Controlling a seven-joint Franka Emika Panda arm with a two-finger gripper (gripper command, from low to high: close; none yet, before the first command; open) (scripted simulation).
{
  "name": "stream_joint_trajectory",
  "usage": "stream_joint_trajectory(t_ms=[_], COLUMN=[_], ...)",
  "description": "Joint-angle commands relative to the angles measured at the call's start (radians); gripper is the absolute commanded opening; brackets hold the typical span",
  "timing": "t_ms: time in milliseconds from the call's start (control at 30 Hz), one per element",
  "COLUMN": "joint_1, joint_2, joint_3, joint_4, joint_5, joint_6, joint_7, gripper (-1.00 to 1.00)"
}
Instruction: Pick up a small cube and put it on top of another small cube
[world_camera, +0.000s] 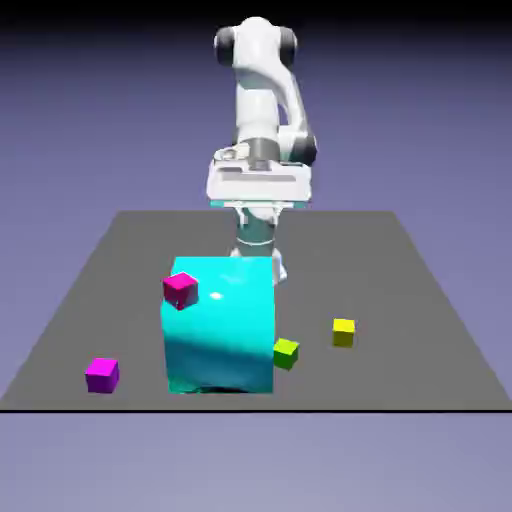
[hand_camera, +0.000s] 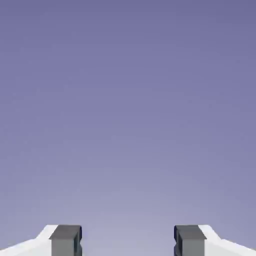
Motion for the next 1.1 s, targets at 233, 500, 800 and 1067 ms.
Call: stream_joint_trajectory(t_ms=[233,500,800,1067], joint_1=[-0.130,-0.283,-0.455,-0.519], joint_2=[0.290,0.580,0.906,1.093], joint_3=[0.013,-0.037,-0.092,-0.148], joint_4=[0.261,0.466,0.697,0.818], joint_5=[-0.008,0.121,0.266,0.402], joint_6=[-0.231,-0.409,-0.609,-0.656], joint_7=[0.102,0.345,0.617,0.747], gripper=[0.00,0.00,0.00,0.00])
